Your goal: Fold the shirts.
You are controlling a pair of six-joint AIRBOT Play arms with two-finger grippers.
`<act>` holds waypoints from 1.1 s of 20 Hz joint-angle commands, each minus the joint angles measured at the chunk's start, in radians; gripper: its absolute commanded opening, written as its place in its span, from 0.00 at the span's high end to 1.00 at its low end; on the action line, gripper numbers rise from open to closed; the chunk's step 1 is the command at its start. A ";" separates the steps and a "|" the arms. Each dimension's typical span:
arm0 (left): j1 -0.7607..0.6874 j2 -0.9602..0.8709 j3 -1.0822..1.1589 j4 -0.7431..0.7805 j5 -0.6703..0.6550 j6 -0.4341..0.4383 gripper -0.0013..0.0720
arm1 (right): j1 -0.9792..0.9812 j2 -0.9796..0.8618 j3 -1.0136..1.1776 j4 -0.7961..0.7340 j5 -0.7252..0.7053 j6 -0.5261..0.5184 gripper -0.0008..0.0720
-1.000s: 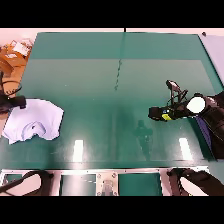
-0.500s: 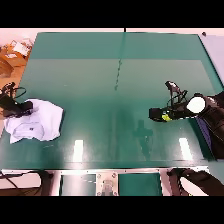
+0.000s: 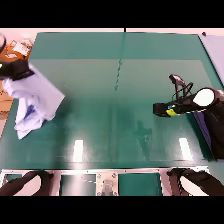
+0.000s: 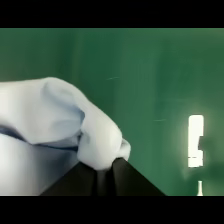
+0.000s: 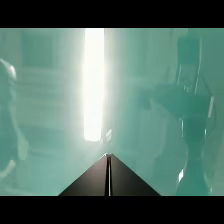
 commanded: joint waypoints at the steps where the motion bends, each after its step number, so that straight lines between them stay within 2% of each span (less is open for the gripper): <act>1: -0.247 0.085 0.048 -0.140 0.007 -0.072 0.96 | -0.058 0.000 0.069 -0.008 0.043 -0.034 0.97; 4: -0.472 0.077 0.002 -0.137 0.112 -0.122 0.96 | -0.110 0.000 0.102 -0.003 0.076 -0.055 0.97; 9: -0.687 -0.029 -0.179 -0.142 0.214 -0.176 0.95 | -0.117 0.000 0.102 0.013 0.119 -0.061 0.97; 10: -0.718 -0.060 -0.223 -0.145 0.246 -0.189 0.76 | -0.117 0.000 0.102 0.012 0.119 -0.061 0.85; 11: -0.738 -0.088 -0.253 -0.146 0.266 -0.206 0.22 | -0.117 0.000 0.102 0.011 0.119 -0.061 0.64; 12: -0.741 -0.116 -0.267 -0.146 0.257 -0.249 0.02 | -0.118 0.000 0.102 0.011 0.120 -0.062 0.56; 15: -0.676 -0.128 -0.266 -0.142 0.203 -0.247 0.03 | -0.117 0.000 0.101 0.013 0.154 -0.061 0.54; 17: -0.570 -0.110 -0.254 -0.123 0.126 -0.225 0.03 | -0.115 0.003 0.064 0.059 0.192 -0.061 0.54; 20: -0.399 -0.093 -0.253 -0.010 -0.015 -0.199 0.03 | -0.045 0.043 -0.119 0.144 0.195 -0.097 0.53; 21: -0.347 -0.094 -0.254 0.043 -0.048 -0.193 0.03 | 0.000 0.051 -0.199 0.181 0.180 -0.100 0.39; 22: -0.298 -0.094 -0.254 0.095 -0.066 -0.191 0.03 | 0.045 0.053 -0.271 0.226 0.151 -0.100 0.19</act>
